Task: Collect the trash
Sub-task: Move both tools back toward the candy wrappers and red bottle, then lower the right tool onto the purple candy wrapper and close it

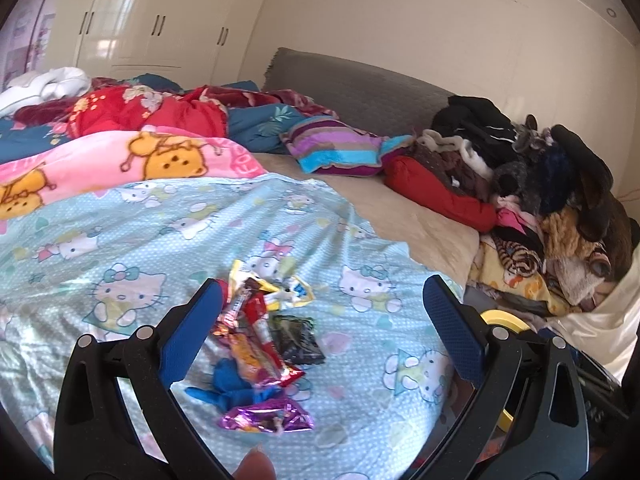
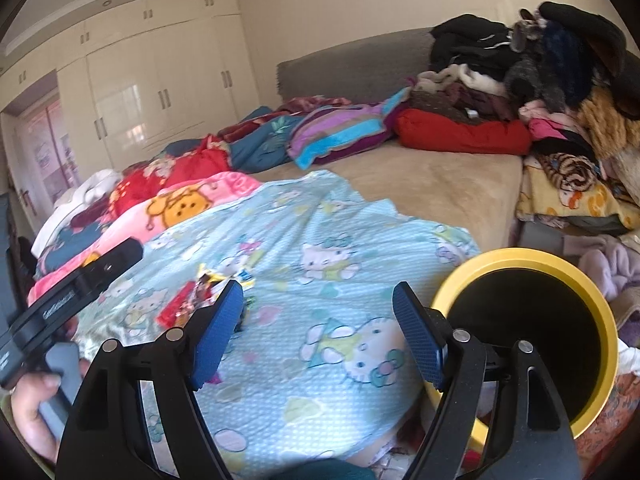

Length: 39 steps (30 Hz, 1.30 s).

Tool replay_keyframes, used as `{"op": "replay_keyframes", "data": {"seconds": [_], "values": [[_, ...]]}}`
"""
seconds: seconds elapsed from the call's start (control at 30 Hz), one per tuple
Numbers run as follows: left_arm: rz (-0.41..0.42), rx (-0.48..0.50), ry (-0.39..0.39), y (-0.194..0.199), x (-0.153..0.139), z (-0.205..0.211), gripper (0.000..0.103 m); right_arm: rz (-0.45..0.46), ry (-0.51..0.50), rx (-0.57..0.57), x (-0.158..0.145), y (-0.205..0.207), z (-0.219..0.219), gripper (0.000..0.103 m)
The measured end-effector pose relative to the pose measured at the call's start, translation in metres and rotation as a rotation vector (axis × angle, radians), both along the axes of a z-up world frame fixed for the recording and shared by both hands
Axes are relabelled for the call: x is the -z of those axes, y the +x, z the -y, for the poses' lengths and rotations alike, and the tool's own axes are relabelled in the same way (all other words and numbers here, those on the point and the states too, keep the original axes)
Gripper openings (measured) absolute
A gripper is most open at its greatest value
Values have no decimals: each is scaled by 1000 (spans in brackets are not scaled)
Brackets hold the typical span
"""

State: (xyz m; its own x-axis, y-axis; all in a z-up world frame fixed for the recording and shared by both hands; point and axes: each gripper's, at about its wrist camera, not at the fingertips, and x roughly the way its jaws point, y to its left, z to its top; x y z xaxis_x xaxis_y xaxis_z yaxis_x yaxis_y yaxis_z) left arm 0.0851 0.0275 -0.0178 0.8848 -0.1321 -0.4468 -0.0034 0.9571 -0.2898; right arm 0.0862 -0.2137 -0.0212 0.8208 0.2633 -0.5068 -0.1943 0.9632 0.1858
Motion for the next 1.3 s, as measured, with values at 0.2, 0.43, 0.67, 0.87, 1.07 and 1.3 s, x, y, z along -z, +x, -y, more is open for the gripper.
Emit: {"op": "replay_keyframes", "data": {"seconds": [0.2, 0.43, 0.67, 0.87, 1.07, 1.3], "values": [[-4, -46, -19, 0, 3, -23, 92, -19, -15, -63, 6, -4, -23, 75], [-20, -108, -37, 1, 10, -52, 92, -43, -27, -138, 15, -7, -53, 75], [-60, -151, -38, 4, 25, -73, 92, -91, -28, -231, 30, -6, -85, 74], [-111, -164, -45, 8, 42, -88, 92, -144, -24, -317, 43, -2, -110, 66], [-157, -155, -48, 16, 57, -95, 85, -199, -22, -365, 54, 6, -128, 54], [-217, -146, -83, 26, 78, -101, 69, -251, -36, -413, 69, 18, -145, 38]]}}
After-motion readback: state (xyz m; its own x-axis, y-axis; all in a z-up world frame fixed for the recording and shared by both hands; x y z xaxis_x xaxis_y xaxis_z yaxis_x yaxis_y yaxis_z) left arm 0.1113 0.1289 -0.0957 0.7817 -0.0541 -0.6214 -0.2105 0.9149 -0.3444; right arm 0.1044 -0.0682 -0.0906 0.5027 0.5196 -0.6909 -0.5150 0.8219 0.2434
